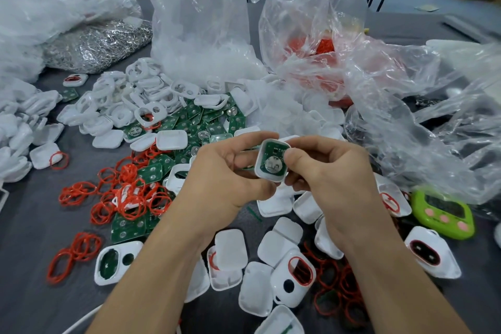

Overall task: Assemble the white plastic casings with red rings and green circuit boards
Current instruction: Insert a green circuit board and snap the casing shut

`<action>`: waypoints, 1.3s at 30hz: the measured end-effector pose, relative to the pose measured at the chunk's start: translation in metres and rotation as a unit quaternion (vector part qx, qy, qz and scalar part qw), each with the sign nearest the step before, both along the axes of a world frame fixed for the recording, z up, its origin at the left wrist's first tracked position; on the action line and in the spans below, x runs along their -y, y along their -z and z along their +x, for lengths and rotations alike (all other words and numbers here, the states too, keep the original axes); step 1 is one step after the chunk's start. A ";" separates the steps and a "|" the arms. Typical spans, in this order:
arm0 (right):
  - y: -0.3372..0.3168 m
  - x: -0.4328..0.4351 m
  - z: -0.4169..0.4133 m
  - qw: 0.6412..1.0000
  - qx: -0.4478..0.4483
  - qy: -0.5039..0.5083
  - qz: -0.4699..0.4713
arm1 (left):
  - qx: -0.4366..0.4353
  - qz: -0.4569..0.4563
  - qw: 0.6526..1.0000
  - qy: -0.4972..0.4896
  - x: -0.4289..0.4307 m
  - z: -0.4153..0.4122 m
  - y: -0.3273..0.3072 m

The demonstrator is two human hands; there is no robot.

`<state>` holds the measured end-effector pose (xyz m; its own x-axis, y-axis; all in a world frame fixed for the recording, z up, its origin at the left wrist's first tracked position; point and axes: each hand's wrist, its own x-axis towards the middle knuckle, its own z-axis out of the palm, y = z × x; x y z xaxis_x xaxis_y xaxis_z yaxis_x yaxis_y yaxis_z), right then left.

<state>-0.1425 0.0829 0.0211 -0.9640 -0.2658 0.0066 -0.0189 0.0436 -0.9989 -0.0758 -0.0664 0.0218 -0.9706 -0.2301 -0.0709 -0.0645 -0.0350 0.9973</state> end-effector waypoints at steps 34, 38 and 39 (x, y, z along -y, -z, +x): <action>0.004 -0.003 0.002 0.995 -0.074 -0.017 0.059 | -0.019 -0.013 1.000 0.009 0.000 -0.002 0.006; 0.004 -0.004 0.001 0.995 -0.071 -0.023 0.061 | -0.024 -0.002 0.999 0.035 0.003 0.000 0.005; 0.004 -0.004 0.001 0.995 -0.071 -0.023 0.062 | -0.024 0.004 0.999 0.040 0.004 0.001 0.005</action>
<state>-0.1416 0.0872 0.0175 -0.9423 -0.3177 0.1058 -0.1640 0.1622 -0.9730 -0.0752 -0.0704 0.0173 -0.9882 -0.1506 -0.0261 -0.0204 -0.0394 0.9990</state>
